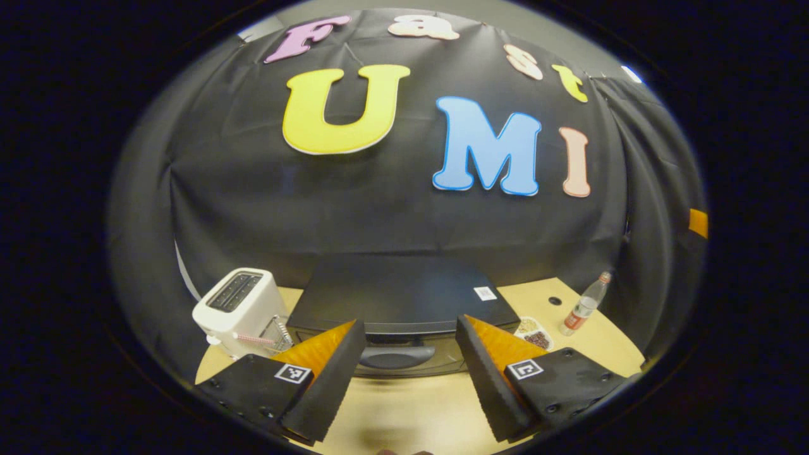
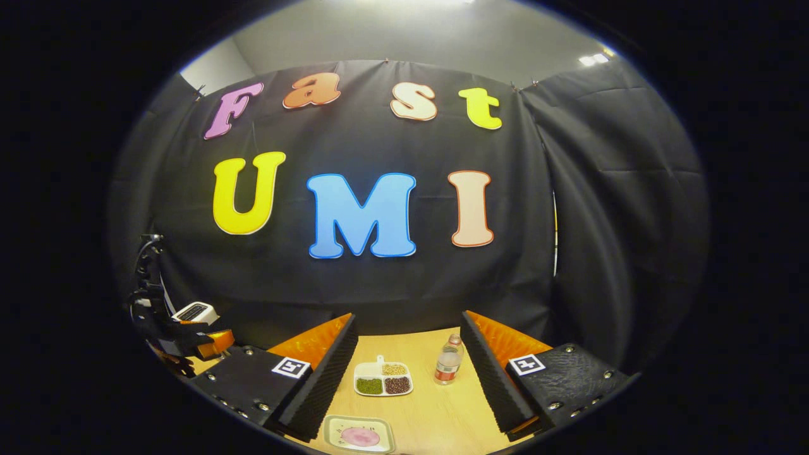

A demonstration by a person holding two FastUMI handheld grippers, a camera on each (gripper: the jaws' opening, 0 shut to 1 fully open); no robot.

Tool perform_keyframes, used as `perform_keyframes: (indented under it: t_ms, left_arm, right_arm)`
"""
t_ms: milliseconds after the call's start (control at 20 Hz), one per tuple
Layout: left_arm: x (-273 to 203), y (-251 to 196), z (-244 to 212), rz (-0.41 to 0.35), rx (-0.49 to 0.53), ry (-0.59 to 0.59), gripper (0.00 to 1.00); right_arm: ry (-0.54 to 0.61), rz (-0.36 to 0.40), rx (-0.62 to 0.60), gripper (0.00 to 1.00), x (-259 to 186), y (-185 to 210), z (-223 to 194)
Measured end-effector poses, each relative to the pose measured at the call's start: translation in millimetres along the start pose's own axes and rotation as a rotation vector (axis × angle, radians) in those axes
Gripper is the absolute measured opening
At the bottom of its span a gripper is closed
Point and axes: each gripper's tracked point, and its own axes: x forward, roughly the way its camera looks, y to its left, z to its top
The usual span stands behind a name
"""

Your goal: Open the electric oven with the left hand, put the food in, and close the electric oven.

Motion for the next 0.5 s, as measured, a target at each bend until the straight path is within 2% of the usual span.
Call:
perform_keyframes:
  t_ms: [50, 100, 150, 200, 300, 500]
  left_arm:
    - [12.2, 4.2, -6.7, 0.001, 0.007, 0.014, 0.97]
    - [24.0, 4.5, -14.6, -0.003, 0.011, 0.029, 1.0]
    - [35.0, 6.5, -22.4, -0.002, 0.014, 0.047, 0.97]
    - [44.8, 9.0, -29.8, 0.002, 0.013, 0.061, 1.0]
    - [59.2, 12.2, -40.3, 0.017, 0.019, 0.07, 0.97]
    - [68.3, 14.6, -48.9, 0.046, 0.067, 0.074, 0.98]
  right_arm:
    - [0.008, -0.013, -0.002, 0.94, 0.4, -1.7, -3.3]
    - [0.015, -0.023, -0.002, 0.99, 0.9, -2.6, -5.6]
    - [0.019, -0.032, -0.002, 0.99, 1.9, -3.0, -7.9]
    - [0.026, -0.04, -0.001, 0.99, 2.6, -3.9, -10.0]
    - [0.036, -0.045, -0.004, 0.98, 5.3, -3.0, -12.8]
    - [0.037, -0.048, -0.013, 0.99, 8.4, -2.3, -10.7]
